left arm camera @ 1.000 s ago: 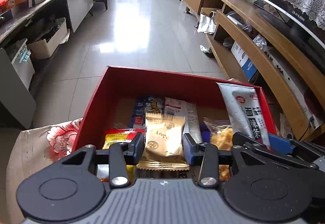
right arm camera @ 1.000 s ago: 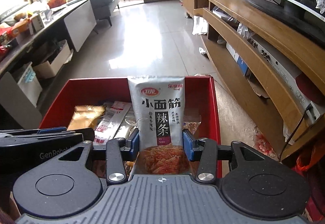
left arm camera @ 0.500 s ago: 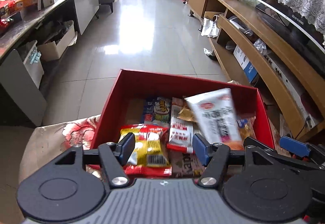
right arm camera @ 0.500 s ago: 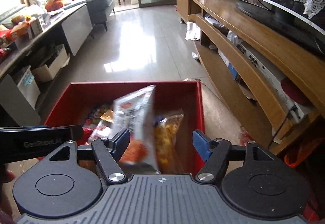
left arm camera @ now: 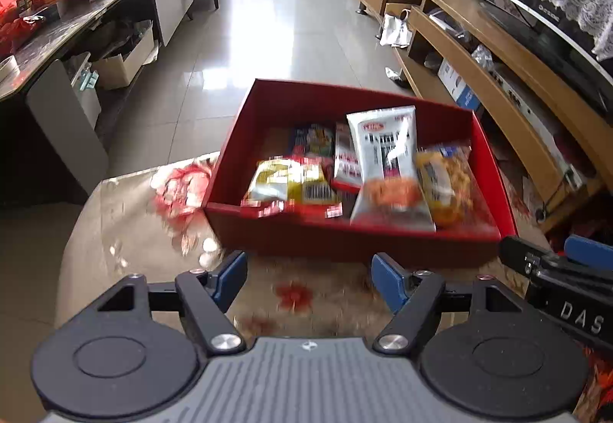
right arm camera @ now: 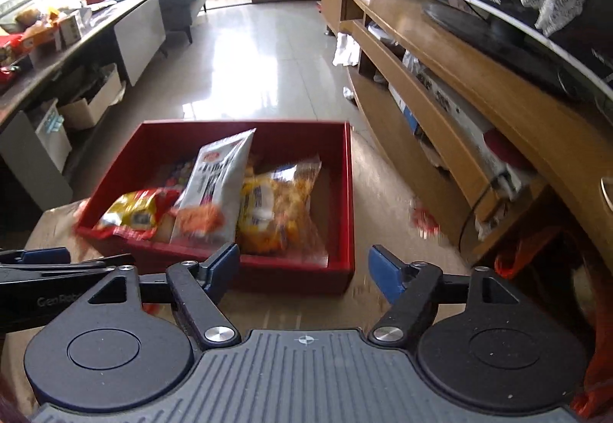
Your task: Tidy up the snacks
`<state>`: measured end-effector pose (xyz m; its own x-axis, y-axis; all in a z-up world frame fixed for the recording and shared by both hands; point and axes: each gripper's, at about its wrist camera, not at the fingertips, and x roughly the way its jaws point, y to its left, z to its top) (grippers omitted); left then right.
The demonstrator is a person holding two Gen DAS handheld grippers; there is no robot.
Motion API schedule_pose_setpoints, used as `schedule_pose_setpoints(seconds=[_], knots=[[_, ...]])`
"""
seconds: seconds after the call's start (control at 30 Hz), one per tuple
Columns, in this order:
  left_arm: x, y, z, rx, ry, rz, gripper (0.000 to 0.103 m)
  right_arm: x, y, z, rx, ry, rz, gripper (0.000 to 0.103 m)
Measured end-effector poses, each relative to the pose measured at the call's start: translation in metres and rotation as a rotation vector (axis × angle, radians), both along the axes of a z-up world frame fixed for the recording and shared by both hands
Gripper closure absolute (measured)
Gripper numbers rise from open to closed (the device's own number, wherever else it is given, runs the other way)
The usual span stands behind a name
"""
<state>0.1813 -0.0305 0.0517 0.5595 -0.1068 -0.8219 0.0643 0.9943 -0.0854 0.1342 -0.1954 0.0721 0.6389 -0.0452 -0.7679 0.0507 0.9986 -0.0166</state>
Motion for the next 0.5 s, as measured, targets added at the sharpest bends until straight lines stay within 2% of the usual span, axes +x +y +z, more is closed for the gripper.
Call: schedule_pose_setpoints(seconds=[0.1,0.23,0.4,0.5], knots=[[-0.013,-0.001,0.0,-0.015,0.005,-0.013,0.028,-0.016,0.001,-0.003,-0.003,0.012,0.003,0.023],[-0.031,-0.003,0.0,-0.021,-0.003,-0.029,0.027,-0.035,0.0,-0.002,0.005,0.014,-0.006,0.023],[-0.051,-0.004,-0.005,-0.035,0.003,-0.048,0.015,-0.055,-0.004,-0.004,0.01,0.015,-0.027,0.023],[-0.059,-0.002,-0.006,-0.034,0.0,-0.041,0.013,-0.063,-0.003,-0.006,0.018,0.021,-0.032,0.023]])
